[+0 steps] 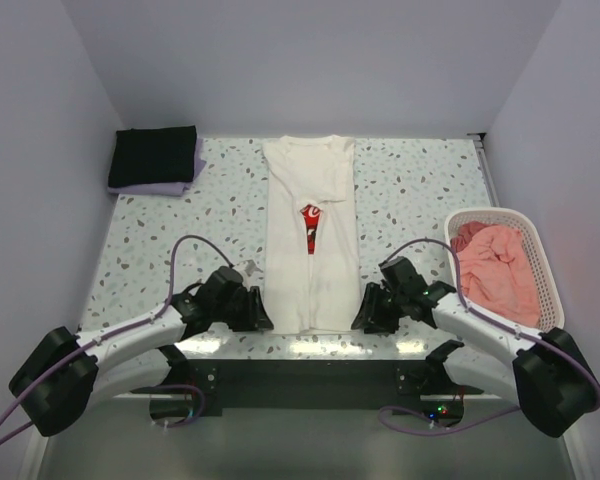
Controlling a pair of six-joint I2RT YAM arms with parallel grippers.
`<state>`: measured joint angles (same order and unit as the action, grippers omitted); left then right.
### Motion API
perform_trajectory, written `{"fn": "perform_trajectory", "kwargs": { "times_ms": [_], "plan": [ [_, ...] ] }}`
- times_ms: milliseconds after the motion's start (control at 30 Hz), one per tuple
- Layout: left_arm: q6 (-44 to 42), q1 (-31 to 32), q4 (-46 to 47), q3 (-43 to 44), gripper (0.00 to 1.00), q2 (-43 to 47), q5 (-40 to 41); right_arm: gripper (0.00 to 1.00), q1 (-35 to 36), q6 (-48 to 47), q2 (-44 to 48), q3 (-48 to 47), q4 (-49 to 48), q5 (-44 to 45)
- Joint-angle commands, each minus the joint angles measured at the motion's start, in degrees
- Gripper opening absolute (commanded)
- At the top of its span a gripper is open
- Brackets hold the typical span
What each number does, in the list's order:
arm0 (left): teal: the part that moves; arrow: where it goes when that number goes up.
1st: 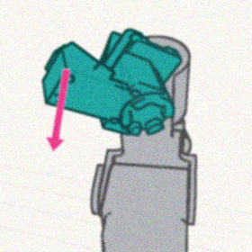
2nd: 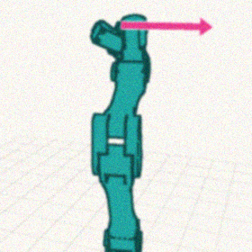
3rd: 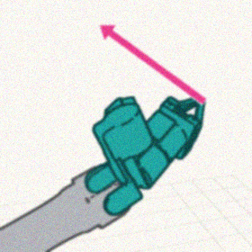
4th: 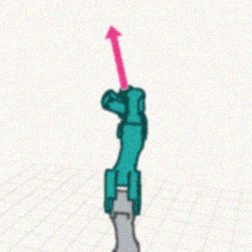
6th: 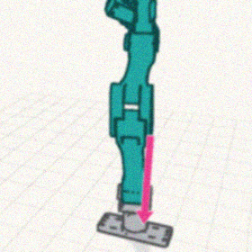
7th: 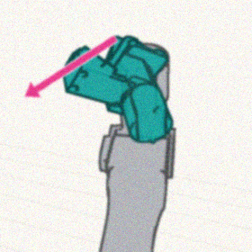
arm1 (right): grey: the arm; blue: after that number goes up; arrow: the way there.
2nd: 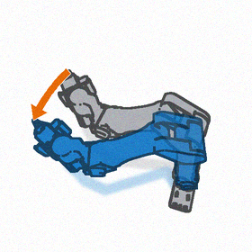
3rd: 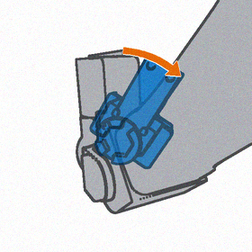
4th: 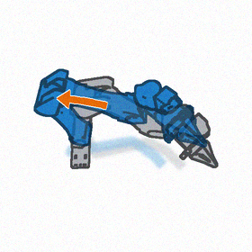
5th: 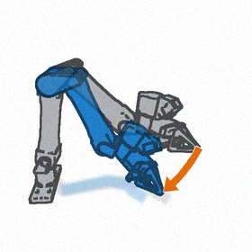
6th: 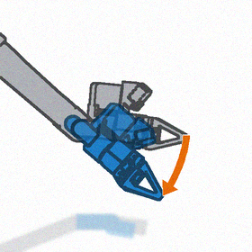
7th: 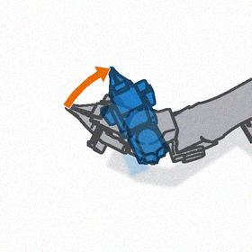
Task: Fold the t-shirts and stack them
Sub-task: Fold the tshirt
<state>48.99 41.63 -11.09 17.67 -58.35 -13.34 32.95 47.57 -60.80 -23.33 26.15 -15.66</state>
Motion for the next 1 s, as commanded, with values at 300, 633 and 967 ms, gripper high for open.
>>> {"fn": "perform_trajectory", "kwargs": {
  "times_ms": [300,633,967],
  "plan": [
    [0.67,-0.14,-0.33,-2.38,0.19,-0.8,0.16,0.08,0.1,2.71,-0.73,4.61,-4.01,-1.74],
    [2.68,2.23,-2.52,-4.48,0.0,2.27,0.6,0.0,0.19,0.16,6.9,6.72,2.49,-2.88],
    [1.92,2.86,-5.96,4.37,0.0,7.82,3.93,0.0,0.71,-2.57,15.55,-6.79,12.08,1.49]
  ]
}}
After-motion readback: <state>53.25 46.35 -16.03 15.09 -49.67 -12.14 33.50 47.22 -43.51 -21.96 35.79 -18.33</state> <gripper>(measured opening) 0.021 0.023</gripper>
